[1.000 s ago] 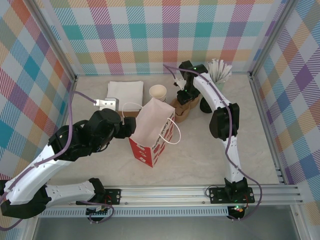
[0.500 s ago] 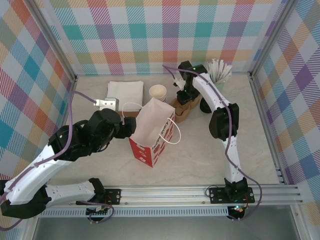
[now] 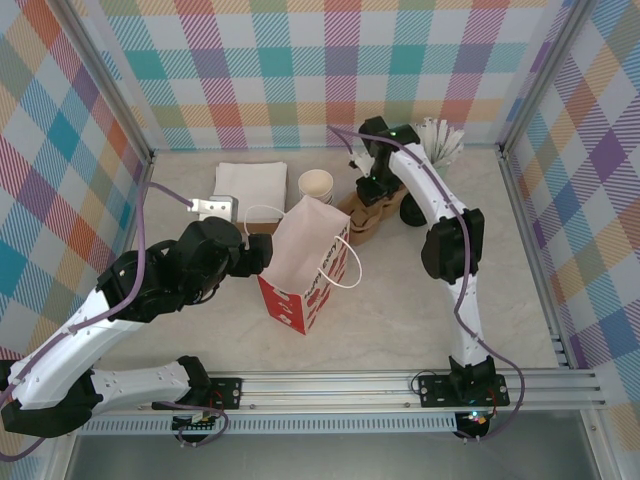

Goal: Pack the takeout coffee

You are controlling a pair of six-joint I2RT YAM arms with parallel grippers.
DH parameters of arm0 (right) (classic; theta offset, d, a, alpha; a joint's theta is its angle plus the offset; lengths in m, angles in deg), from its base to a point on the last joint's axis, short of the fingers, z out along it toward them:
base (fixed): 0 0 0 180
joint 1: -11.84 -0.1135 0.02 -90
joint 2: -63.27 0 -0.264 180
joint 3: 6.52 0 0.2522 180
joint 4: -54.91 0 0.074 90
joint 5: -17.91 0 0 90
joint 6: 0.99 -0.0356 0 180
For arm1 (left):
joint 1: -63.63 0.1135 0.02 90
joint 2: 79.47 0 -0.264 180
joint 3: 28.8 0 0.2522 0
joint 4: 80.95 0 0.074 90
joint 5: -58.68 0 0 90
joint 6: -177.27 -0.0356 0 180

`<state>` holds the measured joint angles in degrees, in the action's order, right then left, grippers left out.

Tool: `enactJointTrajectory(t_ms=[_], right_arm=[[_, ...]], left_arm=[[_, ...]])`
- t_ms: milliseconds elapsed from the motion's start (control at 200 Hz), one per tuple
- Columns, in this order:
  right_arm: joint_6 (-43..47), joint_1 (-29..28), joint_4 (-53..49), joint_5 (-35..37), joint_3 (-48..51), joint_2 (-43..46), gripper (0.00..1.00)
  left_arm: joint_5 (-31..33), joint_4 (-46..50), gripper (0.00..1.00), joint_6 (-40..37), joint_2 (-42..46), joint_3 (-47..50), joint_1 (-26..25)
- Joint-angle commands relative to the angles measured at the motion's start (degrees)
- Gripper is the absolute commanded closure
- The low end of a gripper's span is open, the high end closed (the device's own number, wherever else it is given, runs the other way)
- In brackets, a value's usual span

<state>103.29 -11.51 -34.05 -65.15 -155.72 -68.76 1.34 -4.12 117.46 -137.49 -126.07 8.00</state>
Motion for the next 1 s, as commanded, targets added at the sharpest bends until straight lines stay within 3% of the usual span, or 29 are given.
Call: enactJointTrajectory(t_ms=[0, 515, 885, 995], right_arm=[[0.7, -0.3, -1.9, 0.7, -1.4, 3.1, 0.61], [-2.7, -0.2, -2.2, 2.1, -1.4, 9.9, 0.64], [-8.2, -0.1, -3.4, 2.9, -2.2, 19.1, 0.63], [-10.7, -0.1, -4.0, -0.1, -2.7, 22.0, 0.63]], left_arm=[[0.8, -0.3, 0.11, -0.5, -0.2, 0.7, -0.3], [-0.4, -1.7, 0.1, 1.1, 0.1, 2.6, -0.3], [-2.2, -3.6, 0.11, 8.5, 4.1, 7.5, -0.3], [-2.9, -4.2, 0.11, 10.7, 4.4, 9.0, -0.3]])
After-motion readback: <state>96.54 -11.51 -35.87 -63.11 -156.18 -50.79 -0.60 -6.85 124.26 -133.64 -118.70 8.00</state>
